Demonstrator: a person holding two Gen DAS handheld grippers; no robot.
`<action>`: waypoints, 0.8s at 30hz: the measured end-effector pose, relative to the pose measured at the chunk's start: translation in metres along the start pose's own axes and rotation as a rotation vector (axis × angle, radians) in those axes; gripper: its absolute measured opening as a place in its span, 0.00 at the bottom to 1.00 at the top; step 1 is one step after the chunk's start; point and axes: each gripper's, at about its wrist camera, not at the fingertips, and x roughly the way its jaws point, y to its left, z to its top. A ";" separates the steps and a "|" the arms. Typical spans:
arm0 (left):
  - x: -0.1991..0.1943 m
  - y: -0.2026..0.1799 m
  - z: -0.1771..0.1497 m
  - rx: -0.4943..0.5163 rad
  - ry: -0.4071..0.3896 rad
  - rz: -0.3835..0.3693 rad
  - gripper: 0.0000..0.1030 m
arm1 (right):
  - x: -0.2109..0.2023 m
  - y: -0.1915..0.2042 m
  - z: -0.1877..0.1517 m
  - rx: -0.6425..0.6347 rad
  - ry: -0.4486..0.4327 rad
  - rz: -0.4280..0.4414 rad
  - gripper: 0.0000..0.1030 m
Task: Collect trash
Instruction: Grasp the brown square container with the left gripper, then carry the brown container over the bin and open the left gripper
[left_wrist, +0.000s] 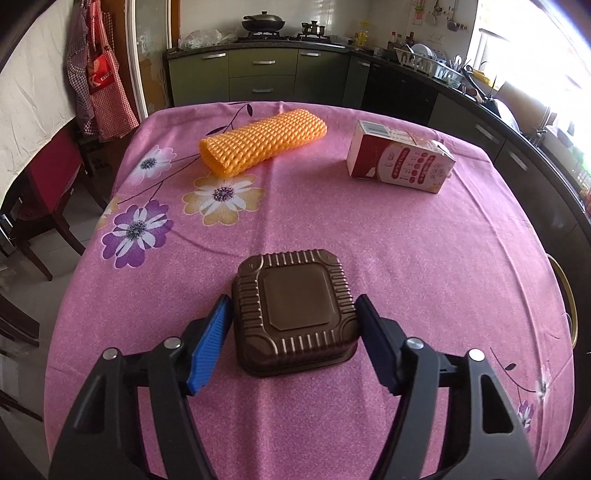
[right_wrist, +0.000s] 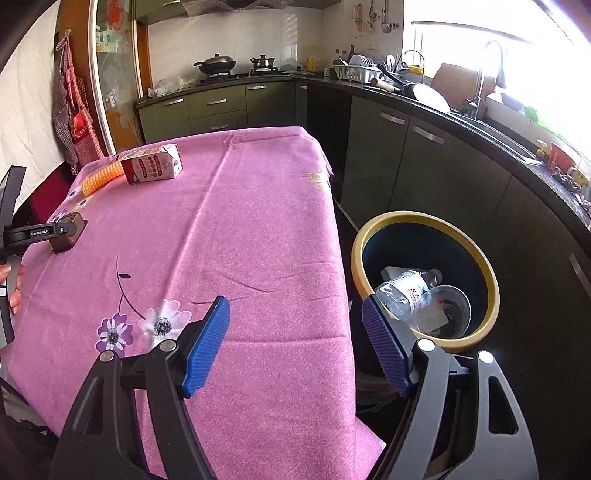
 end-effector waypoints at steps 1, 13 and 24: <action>0.001 0.000 0.000 -0.002 0.005 -0.003 0.60 | 0.000 -0.001 -0.001 0.011 0.001 0.004 0.71; 0.000 0.000 0.001 0.033 0.000 -0.018 0.56 | -0.002 -0.014 -0.002 0.057 -0.003 0.000 0.71; -0.066 -0.014 -0.002 0.100 -0.112 -0.099 0.56 | -0.007 -0.027 -0.002 0.110 -0.014 -0.004 0.71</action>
